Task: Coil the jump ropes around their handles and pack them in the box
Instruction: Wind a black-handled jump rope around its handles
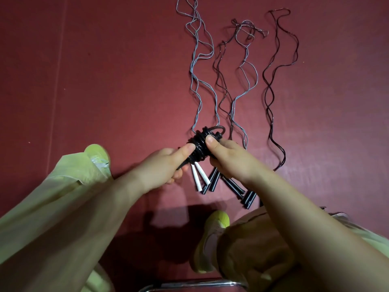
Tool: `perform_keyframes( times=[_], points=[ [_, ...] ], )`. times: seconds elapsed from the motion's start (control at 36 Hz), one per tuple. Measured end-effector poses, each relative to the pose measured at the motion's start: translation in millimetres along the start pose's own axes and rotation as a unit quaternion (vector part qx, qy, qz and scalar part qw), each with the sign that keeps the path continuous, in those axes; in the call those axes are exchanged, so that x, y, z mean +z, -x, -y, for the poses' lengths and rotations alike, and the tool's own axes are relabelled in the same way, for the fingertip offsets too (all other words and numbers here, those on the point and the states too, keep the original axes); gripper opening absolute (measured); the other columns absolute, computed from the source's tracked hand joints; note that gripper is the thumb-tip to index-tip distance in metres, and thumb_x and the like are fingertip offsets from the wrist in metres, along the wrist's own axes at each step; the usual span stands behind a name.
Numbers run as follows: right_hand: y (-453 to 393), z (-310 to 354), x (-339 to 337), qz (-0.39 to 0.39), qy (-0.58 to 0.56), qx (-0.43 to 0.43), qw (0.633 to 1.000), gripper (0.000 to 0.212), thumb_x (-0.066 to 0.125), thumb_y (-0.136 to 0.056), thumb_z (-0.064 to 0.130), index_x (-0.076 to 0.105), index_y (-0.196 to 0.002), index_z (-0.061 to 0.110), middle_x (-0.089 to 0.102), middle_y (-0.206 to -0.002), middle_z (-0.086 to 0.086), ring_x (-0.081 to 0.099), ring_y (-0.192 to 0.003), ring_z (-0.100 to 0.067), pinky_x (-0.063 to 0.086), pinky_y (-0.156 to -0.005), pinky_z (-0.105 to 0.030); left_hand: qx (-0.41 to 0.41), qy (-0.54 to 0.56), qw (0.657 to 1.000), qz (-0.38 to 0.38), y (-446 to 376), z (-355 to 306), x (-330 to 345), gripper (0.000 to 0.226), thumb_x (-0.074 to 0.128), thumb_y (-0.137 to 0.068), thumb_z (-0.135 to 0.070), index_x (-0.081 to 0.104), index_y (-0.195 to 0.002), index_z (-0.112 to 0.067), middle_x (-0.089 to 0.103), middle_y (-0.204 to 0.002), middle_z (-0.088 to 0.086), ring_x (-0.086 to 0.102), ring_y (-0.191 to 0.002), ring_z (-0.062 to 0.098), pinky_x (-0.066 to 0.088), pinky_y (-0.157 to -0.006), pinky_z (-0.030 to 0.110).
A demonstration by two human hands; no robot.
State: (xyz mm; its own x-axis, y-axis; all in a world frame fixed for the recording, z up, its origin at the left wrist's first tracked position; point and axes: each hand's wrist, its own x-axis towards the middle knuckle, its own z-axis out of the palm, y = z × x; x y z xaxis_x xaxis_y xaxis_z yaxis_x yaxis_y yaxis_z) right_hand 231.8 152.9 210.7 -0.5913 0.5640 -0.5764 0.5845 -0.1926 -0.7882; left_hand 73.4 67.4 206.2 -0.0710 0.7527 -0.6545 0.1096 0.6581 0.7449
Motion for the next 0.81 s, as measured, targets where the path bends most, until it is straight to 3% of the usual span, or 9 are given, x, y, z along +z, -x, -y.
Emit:
perform_keyframes(
  times=[0.06, 0.11, 0.22, 0.33, 0.53, 0.58, 0.67, 0.72, 0.81],
  points=[
    [0.0, 0.9, 2.4, -0.02, 0.07, 0.006, 0.997, 0.049, 0.029, -0.099, 0.054, 0.055, -0.073, 0.022, 0.046, -0.043, 0.014, 0.042, -0.036, 0.001, 0.026, -0.049, -0.017, 0.025, -0.057, 0.997, -0.044, -2.2, 3.0, -1.4, 0.052, 0.049, -0.079, -0.066, 0.054, -0.068, -0.016, 0.046, -0.051, -0.006, 0.04, -0.047, 0.013, 0.034, -0.053, 0.029],
    [0.2, 0.3, 4.5, -0.031, 0.111, 0.021, 0.993, 0.059, 0.025, -0.098, 0.058, 0.061, -0.071, 0.02, 0.049, -0.052, 0.008, 0.043, -0.038, 0.001, 0.032, -0.054, -0.023, 0.045, -0.152, 0.983, -0.091, -3.2, 3.8, -4.1, 0.045, 0.051, -0.085, -0.058, 0.054, -0.065, -0.017, 0.053, -0.059, -0.004, 0.048, -0.057, 0.016, 0.037, -0.061, 0.033],
    [0.0, -1.4, 5.6, -0.025, 0.099, 0.049, 0.994, 0.064, 0.023, -0.095, 0.064, 0.062, -0.075, 0.017, 0.045, -0.052, 0.003, 0.044, -0.043, -0.009, 0.044, -0.058, -0.031, 0.057, -0.184, 0.974, -0.117, -2.7, 3.4, -5.4, 0.05, 0.05, -0.075, -0.066, 0.054, -0.067, -0.016, 0.053, -0.061, -0.005, 0.049, -0.06, 0.019, 0.037, -0.058, 0.033],
    [-0.2, -2.6, 8.0, 0.001, 0.029, 0.078, 0.997, 0.068, 0.022, -0.089, 0.073, 0.057, -0.082, 0.016, 0.038, -0.054, 0.008, 0.035, -0.038, -0.005, 0.031, -0.047, -0.025, 0.062, -0.233, 0.958, -0.155, -2.1, 2.7, -6.0, 0.044, 0.065, -0.073, -0.059, 0.055, -0.073, -0.017, 0.055, -0.068, -0.003, 0.051, -0.065, 0.017, 0.037, -0.059, 0.034],
    [-1.3, -3.9, 8.5, -0.011, -0.019, 0.073, 0.997, 0.051, 0.034, -0.094, 0.065, 0.047, -0.065, 0.024, 0.037, -0.049, 0.014, 0.031, -0.038, -0.003, 0.023, -0.05, -0.024, 0.061, -0.232, 0.96, -0.144, -1.7, -0.5, -5.0, 0.044, 0.072, -0.068, -0.055, 0.051, -0.073, -0.017, 0.049, -0.066, -0.006, 0.044, -0.059, 0.014, 0.031, -0.055, 0.033],
    [-1.1, -3.2, 8.3, -0.015, -0.037, 0.052, 0.998, 0.05, 0.039, -0.091, 0.063, 0.042, -0.062, 0.023, 0.031, -0.049, 0.01, 0.026, -0.039, -0.006, 0.02, -0.049, -0.026, 0.05, -0.185, 0.978, -0.088, -2.8, 0.2, -7.2, 0.046, 0.074, -0.063, -0.057, 0.052, -0.071, -0.017, 0.051, -0.064, -0.006, 0.046, -0.057, 0.013, 0.034, -0.058, 0.031],
    [0.6, 1.2, 7.5, -0.023, -0.059, -0.002, 0.998, 0.042, 0.046, -0.075, 0.061, 0.036, -0.064, 0.022, 0.026, -0.051, 0.007, 0.022, -0.041, -0.007, 0.019, -0.046, -0.024, 0.009, 0.007, 0.997, 0.071, 0.6, 1.7, -8.4, 0.057, 0.064, -0.049, -0.063, 0.06, -0.078, -0.014, 0.065, -0.066, 0.001, 0.058, -0.057, 0.014, 0.043, -0.07, 0.035],
    [2.0, 4.8, 6.6, -0.013, -0.1, -0.041, 0.994, 0.043, 0.047, -0.065, 0.061, 0.036, -0.066, 0.019, 0.024, -0.056, 0.0, 0.02, -0.044, -0.008, 0.016, -0.044, -0.022, -0.03, 0.108, 0.975, 0.191, 2.7, 5.3, -12.5, 0.068, 0.062, -0.052, -0.067, 0.066, -0.09, -0.011, 0.071, -0.074, 0.006, 0.066, -0.064, 0.018, 0.047, -0.077, 0.038],
    [3.9, 6.7, 3.8, 0.011, -0.154, -0.081, 0.985, 0.045, 0.046, -0.063, 0.055, 0.036, -0.068, 0.011, 0.022, -0.06, -0.006, 0.015, -0.053, -0.017, 0.012, -0.049, -0.032, -0.039, 0.241, 0.902, 0.356, 3.2, 9.1, -18.6, 0.08, 0.068, -0.056, -0.078, 0.074, -0.099, -0.01, 0.072, -0.082, 0.012, 0.069, -0.071, 0.024, 0.055, -0.07, 0.035]
  ],
)
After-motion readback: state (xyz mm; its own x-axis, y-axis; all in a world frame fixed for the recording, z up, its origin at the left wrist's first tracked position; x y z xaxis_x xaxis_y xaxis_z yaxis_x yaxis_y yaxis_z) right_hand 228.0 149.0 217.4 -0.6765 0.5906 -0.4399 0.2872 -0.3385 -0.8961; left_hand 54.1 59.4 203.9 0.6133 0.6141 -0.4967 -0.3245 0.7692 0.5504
